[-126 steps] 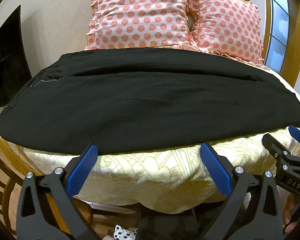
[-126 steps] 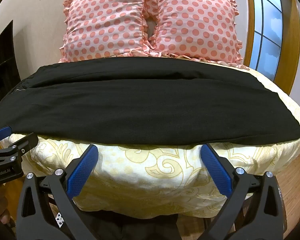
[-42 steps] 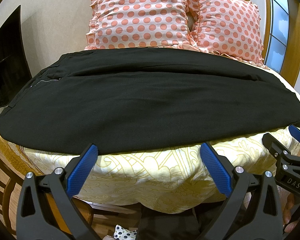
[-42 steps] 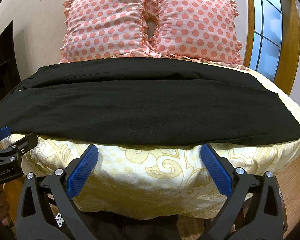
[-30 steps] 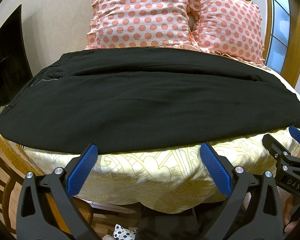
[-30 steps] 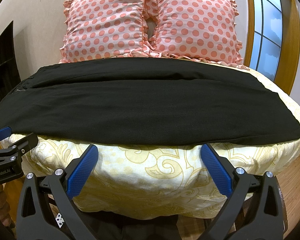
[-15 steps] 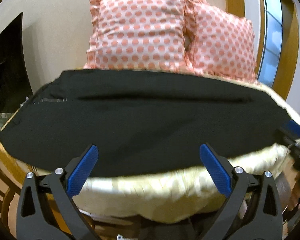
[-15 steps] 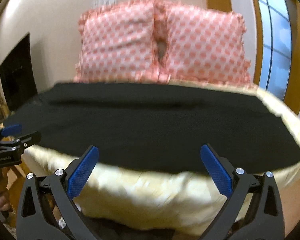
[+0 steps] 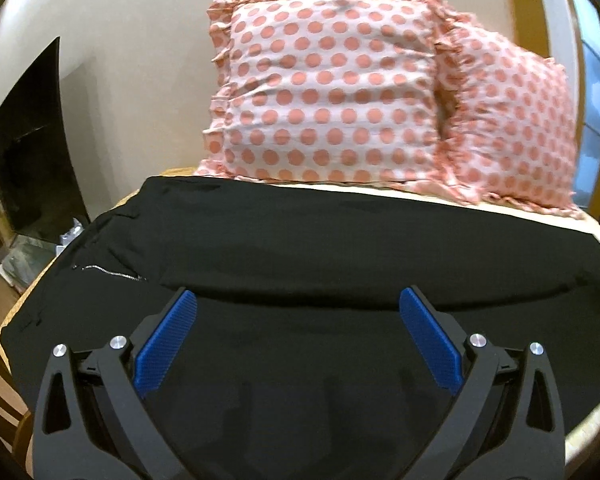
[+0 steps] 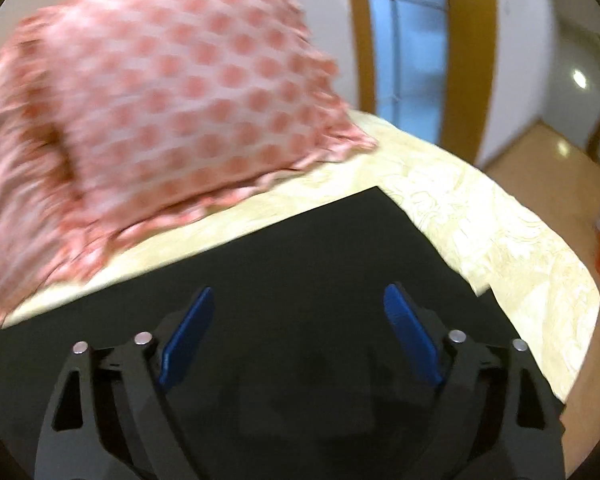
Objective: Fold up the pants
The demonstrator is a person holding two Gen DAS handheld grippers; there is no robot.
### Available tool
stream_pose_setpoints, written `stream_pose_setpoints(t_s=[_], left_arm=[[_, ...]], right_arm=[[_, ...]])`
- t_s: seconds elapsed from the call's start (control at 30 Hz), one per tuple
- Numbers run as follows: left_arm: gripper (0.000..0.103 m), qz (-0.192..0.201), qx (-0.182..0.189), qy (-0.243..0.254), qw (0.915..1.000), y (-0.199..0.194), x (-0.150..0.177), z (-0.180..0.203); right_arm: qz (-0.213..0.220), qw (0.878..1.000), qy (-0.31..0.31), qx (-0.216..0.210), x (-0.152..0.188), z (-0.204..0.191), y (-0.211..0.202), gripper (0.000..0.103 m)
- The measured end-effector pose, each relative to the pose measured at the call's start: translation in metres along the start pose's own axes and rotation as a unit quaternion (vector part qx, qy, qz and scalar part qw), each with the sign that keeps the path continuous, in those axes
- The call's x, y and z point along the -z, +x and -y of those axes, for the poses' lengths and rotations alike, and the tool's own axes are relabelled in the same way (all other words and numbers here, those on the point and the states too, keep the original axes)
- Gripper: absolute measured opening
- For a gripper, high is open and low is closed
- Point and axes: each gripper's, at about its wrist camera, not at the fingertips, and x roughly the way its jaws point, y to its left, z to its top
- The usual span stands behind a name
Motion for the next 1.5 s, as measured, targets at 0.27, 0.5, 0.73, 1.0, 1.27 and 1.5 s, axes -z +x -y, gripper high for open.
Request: stream_pose_setpoints(t_s=[0.27,0.5,0.73,1.0,1.27,1.5], left_arm=[[0.101,-0.04,0.05,-0.046,0.9969,0.029,0.004,-0.018],[0.101,-0.066,0.077,-0.093,0.9905,0.04,0.006,-0.031],[0.101,-0.082,0.092,-0.129,0.9839,0.047,0.007,-0.042],[0.101,-0.08,0.086,-0.131,0.9843,0.045,0.008,-0.043],[0.101,-0.079,0.078,-0.126,0.9859,0.045,0.008,-0.042],[0.101,-0.078,0.072,-0.114,0.9878,0.044,0.008,-0.039]], right_arm=[[-0.088,0.985,0.112,0.098,-0.053,0.0,0.11,0.075],[-0.082,0.979,0.094,0.162,-0.067,-0.013,0.142,0.075],[-0.05,0.986,0.083,0.139,-0.048,-0.006,0.119,0.029],[-0.011,0.989,0.145,-0.021,-0.026,0.044,0.068,0.005],[0.077,0.976,0.13,-0.154,0.034,0.08,-0.039,0.004],[0.023,0.972,0.164,-0.167,0.119,0.117,-0.054,0.004]])
